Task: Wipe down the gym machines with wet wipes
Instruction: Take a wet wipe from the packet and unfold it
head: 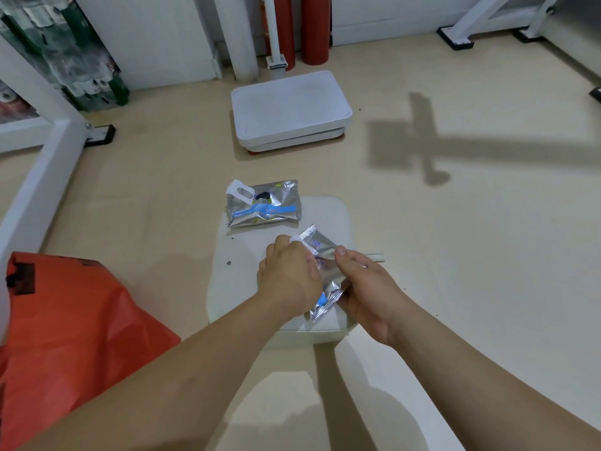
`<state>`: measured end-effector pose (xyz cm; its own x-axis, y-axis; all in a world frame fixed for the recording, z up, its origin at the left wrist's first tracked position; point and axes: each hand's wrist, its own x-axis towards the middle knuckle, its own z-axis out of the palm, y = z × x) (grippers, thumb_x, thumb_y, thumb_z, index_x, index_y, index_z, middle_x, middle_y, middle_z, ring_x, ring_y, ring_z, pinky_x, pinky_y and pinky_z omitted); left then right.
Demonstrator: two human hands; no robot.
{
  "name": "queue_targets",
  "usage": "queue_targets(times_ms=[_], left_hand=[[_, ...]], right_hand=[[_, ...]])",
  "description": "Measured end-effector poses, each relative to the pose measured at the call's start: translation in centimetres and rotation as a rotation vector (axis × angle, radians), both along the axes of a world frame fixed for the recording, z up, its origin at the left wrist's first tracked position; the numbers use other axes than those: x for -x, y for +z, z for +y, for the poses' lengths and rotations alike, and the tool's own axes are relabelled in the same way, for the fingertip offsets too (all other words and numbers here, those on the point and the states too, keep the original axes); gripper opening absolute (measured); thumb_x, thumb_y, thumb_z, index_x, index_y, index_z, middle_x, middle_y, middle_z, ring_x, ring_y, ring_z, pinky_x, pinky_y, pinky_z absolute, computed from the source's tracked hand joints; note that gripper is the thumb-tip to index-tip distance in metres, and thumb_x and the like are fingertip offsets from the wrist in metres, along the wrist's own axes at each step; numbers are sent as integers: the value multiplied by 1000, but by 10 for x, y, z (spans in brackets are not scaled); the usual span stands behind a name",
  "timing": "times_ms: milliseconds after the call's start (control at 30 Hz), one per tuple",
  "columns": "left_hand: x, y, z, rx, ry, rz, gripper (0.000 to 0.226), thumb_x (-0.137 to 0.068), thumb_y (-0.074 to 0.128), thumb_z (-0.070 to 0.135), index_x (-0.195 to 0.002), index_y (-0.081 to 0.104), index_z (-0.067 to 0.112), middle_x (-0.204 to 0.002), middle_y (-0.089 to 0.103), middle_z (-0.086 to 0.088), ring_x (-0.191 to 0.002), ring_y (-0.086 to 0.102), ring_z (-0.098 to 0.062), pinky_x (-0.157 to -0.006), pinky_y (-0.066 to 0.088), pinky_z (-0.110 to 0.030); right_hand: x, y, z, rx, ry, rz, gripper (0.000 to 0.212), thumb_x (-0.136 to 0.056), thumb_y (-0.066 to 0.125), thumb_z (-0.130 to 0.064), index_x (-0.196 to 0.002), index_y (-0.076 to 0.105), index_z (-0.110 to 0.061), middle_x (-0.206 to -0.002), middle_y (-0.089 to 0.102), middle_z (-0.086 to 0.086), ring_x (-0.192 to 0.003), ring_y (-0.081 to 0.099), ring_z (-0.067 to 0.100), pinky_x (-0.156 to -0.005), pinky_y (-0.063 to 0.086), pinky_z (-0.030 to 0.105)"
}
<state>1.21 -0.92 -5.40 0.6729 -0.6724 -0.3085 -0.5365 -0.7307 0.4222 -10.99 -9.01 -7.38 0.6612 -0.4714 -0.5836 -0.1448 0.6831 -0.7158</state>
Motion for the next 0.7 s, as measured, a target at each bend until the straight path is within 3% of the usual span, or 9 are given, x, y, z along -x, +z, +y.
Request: queue_targets(times_ms=[133,267,400,533,633,700], left_hand=[[-8,3,5,131,39,187,18,-98,47,12,-83,49,23,-118,44,-5,-108,52,-27,-98,47,-43],[-14,9,11,249,57,327,18,-101,46,10,-88,55,18,-111,44,3,-98,51,-15,-76,42,-20],[-21,14,14,339,101,418,23,-101,49,15,-86,65,21,-124,56,-6,-95,65,-12,-72,45,-19],[-26,20,13,434,144,415,41,-104,45,11,-70,65,23,-107,65,-11,-67,62,3,-62,45,-10],[-32,21,13,488,231,376,35,-103,49,18,-72,62,27,-121,60,-7,-86,64,-20,-74,56,-35],[-32,21,15,483,184,346,34,-102,55,21,-72,67,29,-106,64,6,-88,65,-19,-84,59,-41]], right_hand=[[-1,3,1,-8,-54,-22,30,-106,57,-33,-134,64,-23,-121,76,7,-118,70,30,-109,52,48],[-2,3,1,9,-54,-20,29,-105,59,-33,-132,65,-26,-119,77,4,-116,72,26,-106,54,44],[-2,0,1,7,-67,2,29,-105,59,-31,-132,66,-25,-119,77,4,-115,72,25,-107,53,46],[-3,-1,1,18,-75,29,28,-106,58,-31,-129,69,-21,-121,76,9,-119,69,31,-110,50,50],[-5,-1,3,28,-98,67,25,-102,64,-35,-124,72,-26,-124,75,10,-122,66,37,-109,51,51],[-6,1,5,47,-96,83,23,-98,70,-38,-119,75,-30,-127,73,9,-119,66,40,-108,52,52]])
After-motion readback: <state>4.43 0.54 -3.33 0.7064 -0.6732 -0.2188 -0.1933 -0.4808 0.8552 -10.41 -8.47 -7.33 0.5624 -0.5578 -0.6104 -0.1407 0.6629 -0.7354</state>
